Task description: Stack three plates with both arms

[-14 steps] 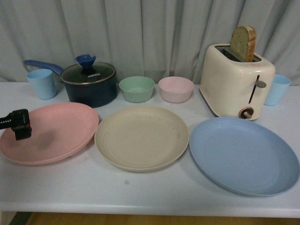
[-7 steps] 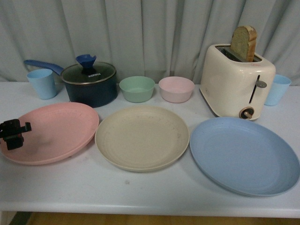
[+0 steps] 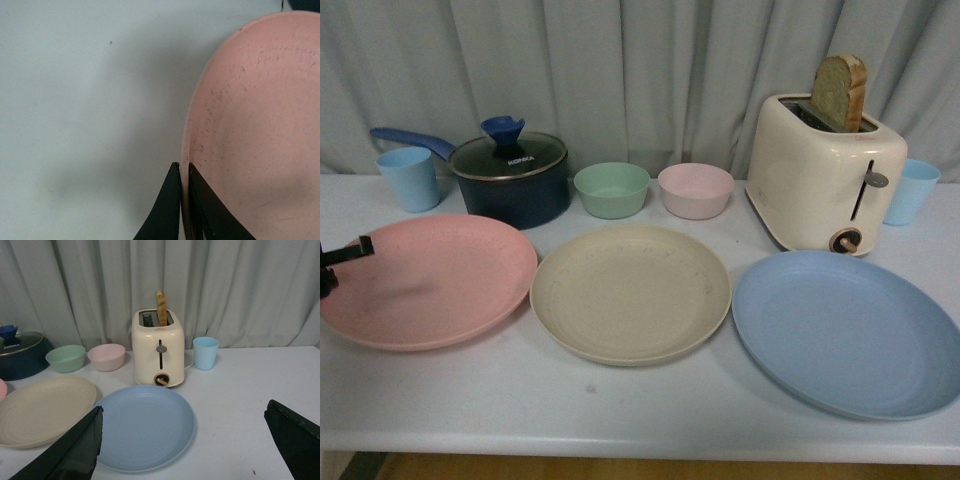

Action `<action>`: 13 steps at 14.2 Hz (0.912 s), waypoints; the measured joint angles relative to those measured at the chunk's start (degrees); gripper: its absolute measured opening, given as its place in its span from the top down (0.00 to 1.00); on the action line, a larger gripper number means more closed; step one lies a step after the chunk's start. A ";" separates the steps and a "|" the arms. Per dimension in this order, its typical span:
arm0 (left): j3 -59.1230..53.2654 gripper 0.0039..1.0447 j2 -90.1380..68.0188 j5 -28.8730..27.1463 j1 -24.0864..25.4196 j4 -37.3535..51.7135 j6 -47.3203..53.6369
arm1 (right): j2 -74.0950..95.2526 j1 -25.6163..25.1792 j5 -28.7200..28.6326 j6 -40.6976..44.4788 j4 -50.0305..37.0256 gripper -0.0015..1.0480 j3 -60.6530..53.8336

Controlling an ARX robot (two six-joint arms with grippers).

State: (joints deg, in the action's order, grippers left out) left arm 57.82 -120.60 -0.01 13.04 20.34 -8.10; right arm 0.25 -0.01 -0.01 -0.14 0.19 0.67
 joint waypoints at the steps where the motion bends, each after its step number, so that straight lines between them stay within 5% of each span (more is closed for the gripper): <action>1: -0.85 0.98 5.49 -0.09 1.97 -2.99 4.11 | 0.00 0.00 0.00 0.00 0.02 0.06 0.00; 13: -3.08 0.98 22.49 1.42 -10.56 -7.76 6.93 | 0.00 0.00 0.00 0.00 0.02 0.06 0.00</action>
State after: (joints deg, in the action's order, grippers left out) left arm 54.74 -98.10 1.41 2.48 12.58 -1.17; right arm 0.25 -0.01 -0.01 -0.14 0.21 0.67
